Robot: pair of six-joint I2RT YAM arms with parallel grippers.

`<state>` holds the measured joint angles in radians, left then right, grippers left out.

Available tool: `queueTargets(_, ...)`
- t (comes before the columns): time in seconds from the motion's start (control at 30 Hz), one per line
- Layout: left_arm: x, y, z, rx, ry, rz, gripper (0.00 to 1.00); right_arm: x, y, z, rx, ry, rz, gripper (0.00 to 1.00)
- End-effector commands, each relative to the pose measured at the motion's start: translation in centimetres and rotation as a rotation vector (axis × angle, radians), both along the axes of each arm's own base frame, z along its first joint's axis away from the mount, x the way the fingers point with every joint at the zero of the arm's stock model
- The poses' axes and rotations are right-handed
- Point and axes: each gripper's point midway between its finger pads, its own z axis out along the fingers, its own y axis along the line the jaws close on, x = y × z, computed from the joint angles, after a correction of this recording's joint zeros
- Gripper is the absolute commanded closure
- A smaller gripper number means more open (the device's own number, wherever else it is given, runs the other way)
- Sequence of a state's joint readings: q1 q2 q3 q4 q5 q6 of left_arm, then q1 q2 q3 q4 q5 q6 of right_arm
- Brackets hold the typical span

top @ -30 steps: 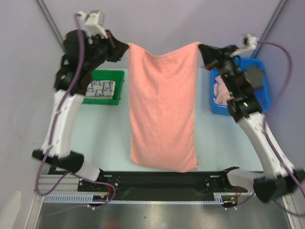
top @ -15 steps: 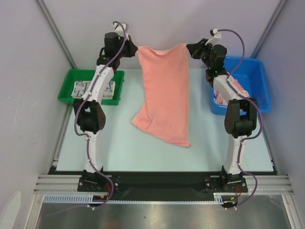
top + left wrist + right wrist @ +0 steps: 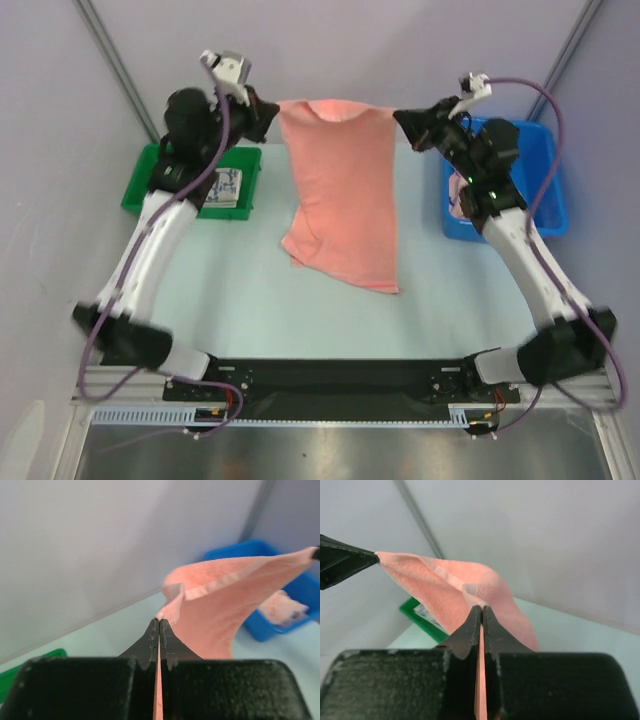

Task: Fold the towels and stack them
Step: Flatten out the crumpled towel

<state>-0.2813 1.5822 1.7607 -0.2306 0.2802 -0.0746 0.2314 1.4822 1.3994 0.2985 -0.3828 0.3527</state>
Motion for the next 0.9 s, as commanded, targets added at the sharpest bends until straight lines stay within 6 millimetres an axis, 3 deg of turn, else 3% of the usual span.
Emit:
queueTargets(0.0,-12.5,0.5,8.7,-0.015,-0.26,-0.079,1.0,-10.4,0.8,5.1,-0.071,-0.149,0.07,1.0)
queueTargets(0.03,-14.0,-0.4,6.4,-0.019,-0.228,-0.117,1.0,-14.8,1.1,6.4,-0.072,-0.171,0.09,1.0)
queueTargets(0.07,-16.7,-0.2,7.4,-0.05,-0.27,-0.142,1.0,-17.2,0.8,7.3,-0.06,-0.195,0.107,1.0)
queueTargets(0.1,-20.5,1.0,9.6,-0.105,-0.34,-0.155,1.0,-19.3,0.7,7.6,-0.041,-0.209,0.13,1.0)
queueTargets(0.13,-22.2,1.2,9.4,-0.12,-0.346,-0.169,1.0,-22.9,-0.6,8.8,-0.004,-0.247,0.138,1.0)
queueTargets(0.2,-27.1,2.2,11.3,-0.192,-0.404,-0.222,1.0,-26.3,-1.4,10.1,0.068,-0.272,0.172,1.0)
queueTargets(0.23,-28.4,2.3,11.8,-0.211,-0.42,-0.253,1.0,-28.7,-2.5,11.4,0.105,-0.317,0.178,1.0)
queueTargets(0.33,-32.9,2.0,14.3,-0.293,-0.473,-0.404,1.0,-32.1,-3.5,13.7,0.173,-0.359,0.228,1.0)
queueTargets(0.43,-34.7,2.0,16.9,-0.325,-0.494,-0.46,1.0,-34.4,-4.1,16.4,0.24,-0.424,0.275,1.0)
queueTargets(0.5,-34.6,2.3,17.8,-0.318,-0.494,-0.439,1.0,-34.4,-4.4,18.1,0.26,-0.448,0.259,1.0)
queueTargets(0.53,-35.0,3.1,19.7,-0.328,-0.53,-0.411,1.0,-34.2,-4.5,18.6,0.266,-0.459,0.249,1.0)
queueTargets(0.57,-33.7,2.8,20.0,-0.316,-0.512,-0.388,1.0,-34.3,-5.1,19.7,0.28,-0.481,0.22,1.0)
queueTargets(0.6,-32.7,2.7,20.0,-0.287,-0.501,-0.359,1.0,-33.0,-5.1,19.9,0.286,-0.467,0.188,1.0)
queueTargets(0.63,-32.8,3.2,21.4,-0.284,-0.532,-0.335,1.0,-31.9,-5.9,20.4,0.298,-0.48,0.109,1.0)
queueTargets(0.67,-29.8,2.7,20.7,-0.26,-0.487,-0.275,1.0,-31.1,-6.2,20.6,0.294,-0.483,0.072,1.0)
queueTargets(0.73,-27.1,2.7,20.7,-0.212,-0.488,-0.197,1.0,-27.2,-6.0,20.0,0.235,-0.469,-0.041,1.0)
queueTargets(0.8,-21.4,1.8,18.4,-0.133,-0.417,-0.087,1.0,-24.2,-5.4,19.5,0.185,-0.446,-0.097,1.0)
queueTargets(0.83,-19.4,1.4,17.3,-0.111,-0.385,-0.051,1.0,-20.7,-4.0,18.0,0.138,-0.406,-0.119,1.0)
queueTargets(0.87,-17.6,1.1,16.2,-0.073,-0.369,-0.026,1.0,-18.7,-4.0,17.3,0.096,-0.402,-0.162,1.0)
